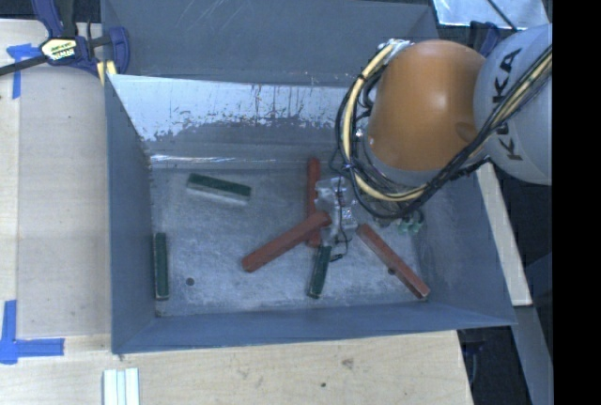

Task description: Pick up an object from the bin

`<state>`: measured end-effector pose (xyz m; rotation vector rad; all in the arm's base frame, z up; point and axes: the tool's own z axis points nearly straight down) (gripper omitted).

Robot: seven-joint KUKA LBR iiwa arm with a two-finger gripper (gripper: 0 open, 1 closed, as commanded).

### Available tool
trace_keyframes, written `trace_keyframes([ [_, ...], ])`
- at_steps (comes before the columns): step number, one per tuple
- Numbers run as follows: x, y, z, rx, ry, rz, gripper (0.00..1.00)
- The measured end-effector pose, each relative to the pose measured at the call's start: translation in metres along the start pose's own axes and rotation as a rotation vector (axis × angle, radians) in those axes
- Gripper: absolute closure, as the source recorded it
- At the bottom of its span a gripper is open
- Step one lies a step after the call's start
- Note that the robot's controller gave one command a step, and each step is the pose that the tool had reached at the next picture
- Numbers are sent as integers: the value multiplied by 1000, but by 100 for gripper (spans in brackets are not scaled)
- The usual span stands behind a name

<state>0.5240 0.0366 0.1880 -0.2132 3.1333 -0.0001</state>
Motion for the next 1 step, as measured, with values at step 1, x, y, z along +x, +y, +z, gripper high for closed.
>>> trace_keyframes([
  [1, 7, -1, -94, 1, 1, 43, 100],
])
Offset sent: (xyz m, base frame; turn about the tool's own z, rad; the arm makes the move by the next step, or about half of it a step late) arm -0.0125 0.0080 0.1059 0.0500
